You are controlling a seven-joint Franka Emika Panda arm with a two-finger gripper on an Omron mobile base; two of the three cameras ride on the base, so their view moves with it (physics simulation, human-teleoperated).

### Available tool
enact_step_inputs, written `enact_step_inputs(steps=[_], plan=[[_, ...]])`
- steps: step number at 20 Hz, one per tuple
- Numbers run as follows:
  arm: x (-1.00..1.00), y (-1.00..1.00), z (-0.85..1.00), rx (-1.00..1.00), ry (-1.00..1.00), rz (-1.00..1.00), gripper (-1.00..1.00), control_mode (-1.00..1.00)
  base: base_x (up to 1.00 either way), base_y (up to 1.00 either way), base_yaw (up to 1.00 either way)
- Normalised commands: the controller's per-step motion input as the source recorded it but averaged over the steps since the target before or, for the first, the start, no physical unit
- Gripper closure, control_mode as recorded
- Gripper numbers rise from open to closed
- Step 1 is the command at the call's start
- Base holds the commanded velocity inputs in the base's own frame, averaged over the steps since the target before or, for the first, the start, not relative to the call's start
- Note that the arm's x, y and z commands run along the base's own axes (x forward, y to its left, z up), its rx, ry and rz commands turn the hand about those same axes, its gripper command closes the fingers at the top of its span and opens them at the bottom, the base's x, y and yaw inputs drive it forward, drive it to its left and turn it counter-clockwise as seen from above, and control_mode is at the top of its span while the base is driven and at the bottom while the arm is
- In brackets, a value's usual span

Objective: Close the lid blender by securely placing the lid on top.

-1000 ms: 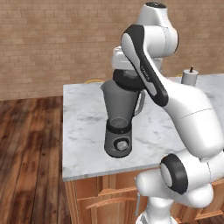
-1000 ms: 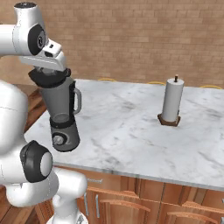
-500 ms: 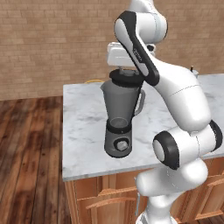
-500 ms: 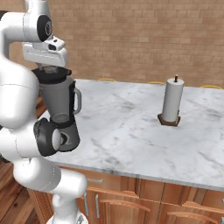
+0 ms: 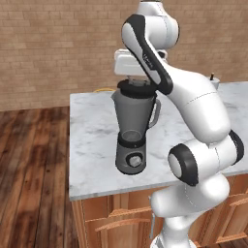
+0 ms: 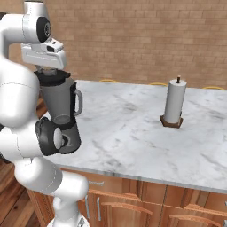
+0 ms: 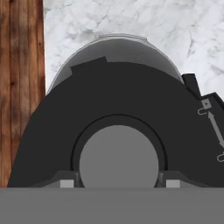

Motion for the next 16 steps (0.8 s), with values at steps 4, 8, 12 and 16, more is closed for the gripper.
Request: enact_step_inputs(steps=[4,8,12,16], plan=[[-0.01,0.0,-0.01,0.0,-0.03,-0.01,1.0,-1.0,0.0,0.0,0.0],[0.0,0.0,0.0,0.0,0.0,-0.01,1.0,-1.0,0.0,0.0,0.0],[-0.06,-0.09,-0.01,0.0,0.0,0.0,1.0,-1.0,0.0,0.0,0.0],[-0.18,-0.2,0.0,0.0,-0.01,0.0,1.0,-1.0,0.0,0.0,0.0]])
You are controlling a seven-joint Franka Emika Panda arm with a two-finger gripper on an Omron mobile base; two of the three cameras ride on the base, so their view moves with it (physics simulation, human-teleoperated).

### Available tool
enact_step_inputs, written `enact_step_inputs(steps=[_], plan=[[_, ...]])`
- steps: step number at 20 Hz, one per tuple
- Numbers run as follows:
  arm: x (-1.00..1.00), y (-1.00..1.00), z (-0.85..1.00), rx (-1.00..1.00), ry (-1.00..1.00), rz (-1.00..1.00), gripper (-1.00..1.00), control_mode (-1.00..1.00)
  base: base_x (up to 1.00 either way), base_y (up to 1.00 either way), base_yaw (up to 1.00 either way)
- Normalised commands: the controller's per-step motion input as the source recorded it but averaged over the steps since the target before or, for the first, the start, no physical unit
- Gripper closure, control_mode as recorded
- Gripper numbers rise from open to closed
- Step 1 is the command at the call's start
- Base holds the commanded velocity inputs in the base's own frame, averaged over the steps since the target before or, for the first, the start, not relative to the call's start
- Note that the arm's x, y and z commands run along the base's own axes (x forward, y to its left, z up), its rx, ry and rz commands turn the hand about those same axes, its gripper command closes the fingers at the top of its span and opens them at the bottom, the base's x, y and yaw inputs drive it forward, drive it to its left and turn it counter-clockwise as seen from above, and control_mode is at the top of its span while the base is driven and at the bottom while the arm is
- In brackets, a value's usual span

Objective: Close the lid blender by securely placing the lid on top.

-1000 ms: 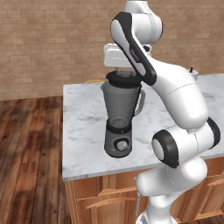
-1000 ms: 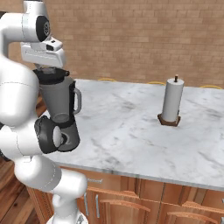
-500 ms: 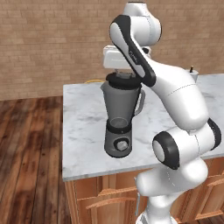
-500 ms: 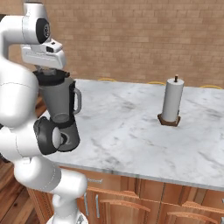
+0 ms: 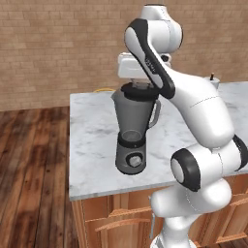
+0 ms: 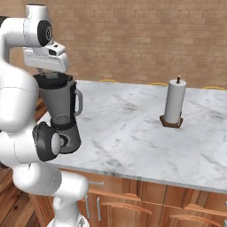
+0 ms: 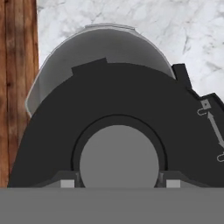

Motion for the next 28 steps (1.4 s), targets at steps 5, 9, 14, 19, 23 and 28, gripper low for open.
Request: enact_step_inputs(steps=[5,9,14,19,23,28], plan=[[-0.09,-0.08,-0.09,-0.01,0.0,0.0,1.0,-1.0,0.0,0.0,0.0],[0.06,0.01,-0.19,-0.02,0.0,0.0,1.0,-1.0,0.0,0.0,0.0],[0.24,0.19,-0.04,-0.02,0.0,0.0,1.0,-1.0,0.0,0.0,0.0],[0.3,0.21,0.02,-0.04,-0.05,0.0,1.0,-1.0,0.0,0.0,0.0],[0.32,0.08,0.04,-0.04,-0.05,0.0,1.0,-1.0,0.0,0.0,0.0],[0.21,0.0,-0.01,0.0,-0.08,0.0,1.0,-1.0,0.0,0.0,0.0]])
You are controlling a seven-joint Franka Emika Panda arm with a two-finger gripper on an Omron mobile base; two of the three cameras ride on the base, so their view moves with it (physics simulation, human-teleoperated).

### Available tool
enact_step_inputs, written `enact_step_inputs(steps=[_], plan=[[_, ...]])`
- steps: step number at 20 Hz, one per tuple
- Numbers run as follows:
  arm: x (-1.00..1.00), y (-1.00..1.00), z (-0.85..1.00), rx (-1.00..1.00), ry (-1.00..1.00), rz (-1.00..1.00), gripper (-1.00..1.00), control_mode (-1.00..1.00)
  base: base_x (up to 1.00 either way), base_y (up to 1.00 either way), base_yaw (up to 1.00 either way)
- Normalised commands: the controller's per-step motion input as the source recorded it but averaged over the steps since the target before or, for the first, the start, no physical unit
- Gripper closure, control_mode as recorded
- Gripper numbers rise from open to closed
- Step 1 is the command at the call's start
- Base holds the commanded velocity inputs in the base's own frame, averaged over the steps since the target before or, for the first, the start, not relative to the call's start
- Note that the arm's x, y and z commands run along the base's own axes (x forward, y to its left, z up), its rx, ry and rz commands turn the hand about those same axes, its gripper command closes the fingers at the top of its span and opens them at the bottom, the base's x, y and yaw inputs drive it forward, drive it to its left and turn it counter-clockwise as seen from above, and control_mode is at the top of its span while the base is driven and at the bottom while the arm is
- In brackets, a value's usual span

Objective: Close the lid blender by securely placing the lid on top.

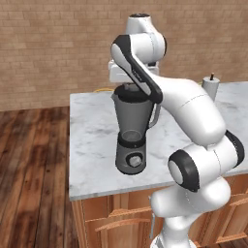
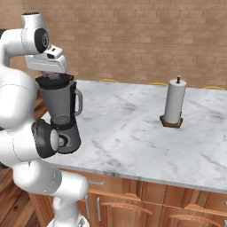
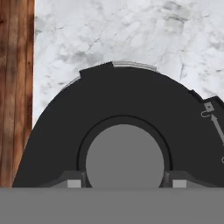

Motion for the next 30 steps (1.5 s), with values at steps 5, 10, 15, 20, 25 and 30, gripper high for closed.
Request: enact_step_inputs(steps=[5,10,15,20,25,30], plan=[[0.13,0.0,-0.1,0.0,-0.08,0.0,1.0,-1.0,0.0,0.0,0.0],[0.07,0.0,-0.2,0.0,-0.06,0.0,1.0,-1.0,0.0,0.0,0.0],[0.03,-0.01,-0.26,0.0,0.0,0.0,1.0,-1.0,0.0,0.0,0.0],[0.0,0.0,-0.24,0.0,0.02,0.01,1.0,-1.0,0.0,0.0,0.0],[0.0,0.0,-0.17,0.0,0.02,0.01,-1.0,-1.0,0.0,0.0,0.0],[0.0,-0.01,-0.02,0.0,0.0,0.01,-1.0,-1.0,0.0,0.0,0.0]])
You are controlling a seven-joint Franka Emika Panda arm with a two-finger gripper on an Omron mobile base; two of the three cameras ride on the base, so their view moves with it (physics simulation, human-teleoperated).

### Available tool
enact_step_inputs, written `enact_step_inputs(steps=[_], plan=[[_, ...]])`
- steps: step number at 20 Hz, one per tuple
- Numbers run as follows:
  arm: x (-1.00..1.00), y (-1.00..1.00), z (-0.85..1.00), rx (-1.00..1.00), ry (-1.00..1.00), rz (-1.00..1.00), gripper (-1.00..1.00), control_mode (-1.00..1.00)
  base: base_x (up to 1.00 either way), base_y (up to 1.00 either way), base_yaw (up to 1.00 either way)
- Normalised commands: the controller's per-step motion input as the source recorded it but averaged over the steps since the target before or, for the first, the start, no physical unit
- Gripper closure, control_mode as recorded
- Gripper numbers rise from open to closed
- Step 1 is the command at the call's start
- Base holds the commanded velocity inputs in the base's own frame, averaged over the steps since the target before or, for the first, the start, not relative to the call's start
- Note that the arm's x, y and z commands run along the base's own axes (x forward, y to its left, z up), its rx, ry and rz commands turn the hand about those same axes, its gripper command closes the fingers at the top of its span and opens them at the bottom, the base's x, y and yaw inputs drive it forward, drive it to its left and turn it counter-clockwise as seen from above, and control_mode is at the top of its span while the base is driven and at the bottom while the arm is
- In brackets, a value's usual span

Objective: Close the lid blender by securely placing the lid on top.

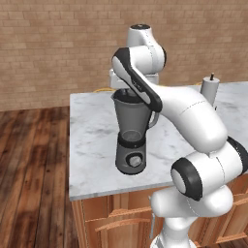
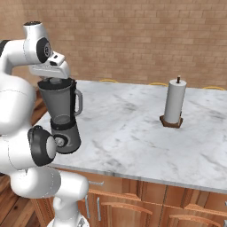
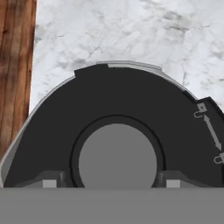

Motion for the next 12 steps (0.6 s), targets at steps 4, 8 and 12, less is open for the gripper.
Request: enact_step_inputs(steps=[4,8,12], plan=[[0.0,-0.02,0.0,0.0,0.0,0.0,-1.0,-1.0,0.0,0.0,0.0],[-0.12,-0.04,0.05,0.0,-0.09,0.0,-1.0,-1.0,0.0,0.0,0.0],[-0.43,-0.2,0.16,0.0,-0.15,0.0,-1.0,-1.0,0.0,0.0,0.0]])
